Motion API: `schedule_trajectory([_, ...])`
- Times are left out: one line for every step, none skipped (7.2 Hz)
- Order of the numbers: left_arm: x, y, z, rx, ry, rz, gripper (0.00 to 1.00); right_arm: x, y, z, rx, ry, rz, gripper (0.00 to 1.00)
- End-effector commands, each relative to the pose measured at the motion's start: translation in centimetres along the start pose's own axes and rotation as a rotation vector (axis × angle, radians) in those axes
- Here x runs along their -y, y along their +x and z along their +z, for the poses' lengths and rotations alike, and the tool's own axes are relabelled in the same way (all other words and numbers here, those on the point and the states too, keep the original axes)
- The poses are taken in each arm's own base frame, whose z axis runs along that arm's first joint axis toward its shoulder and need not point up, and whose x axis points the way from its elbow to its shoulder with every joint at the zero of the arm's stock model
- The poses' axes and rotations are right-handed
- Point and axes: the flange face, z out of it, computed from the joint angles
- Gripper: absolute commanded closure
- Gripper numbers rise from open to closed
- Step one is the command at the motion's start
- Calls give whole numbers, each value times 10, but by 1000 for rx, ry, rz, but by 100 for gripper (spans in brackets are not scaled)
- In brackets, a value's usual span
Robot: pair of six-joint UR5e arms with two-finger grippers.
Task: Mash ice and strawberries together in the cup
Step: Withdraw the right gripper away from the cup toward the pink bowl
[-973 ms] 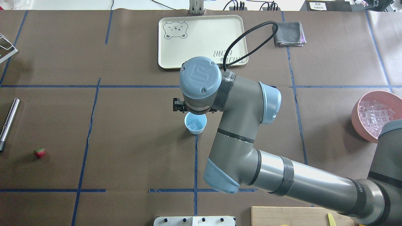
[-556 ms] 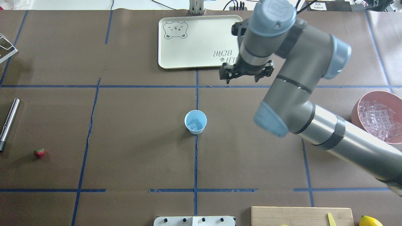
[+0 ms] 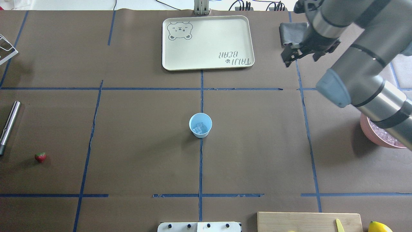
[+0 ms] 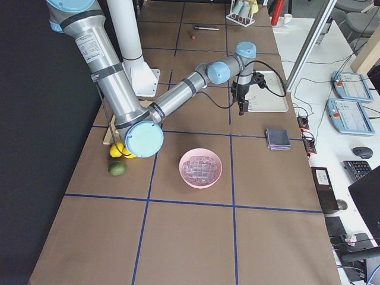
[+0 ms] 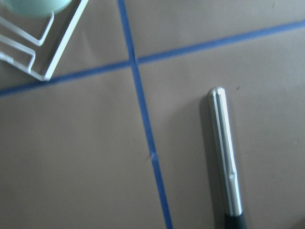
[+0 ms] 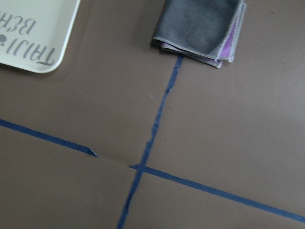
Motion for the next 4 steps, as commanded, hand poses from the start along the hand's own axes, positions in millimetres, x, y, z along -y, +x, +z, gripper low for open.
schedule_trajectory([47,19,-28,6,54,43,0,-54,121,-10,12,-19,-104,1])
schedule_trajectory([49,21,-29,2,62,45,0,-90,169,-8,24,-32,-115,1])
schedule_trajectory([49,20,-29,0,63,32,0,-135,214,-3,33,-50,-104,1])
schedule_trajectory([51,25,-34,-1,75,-12,0,-190,258,3,33,-72,-60,1])
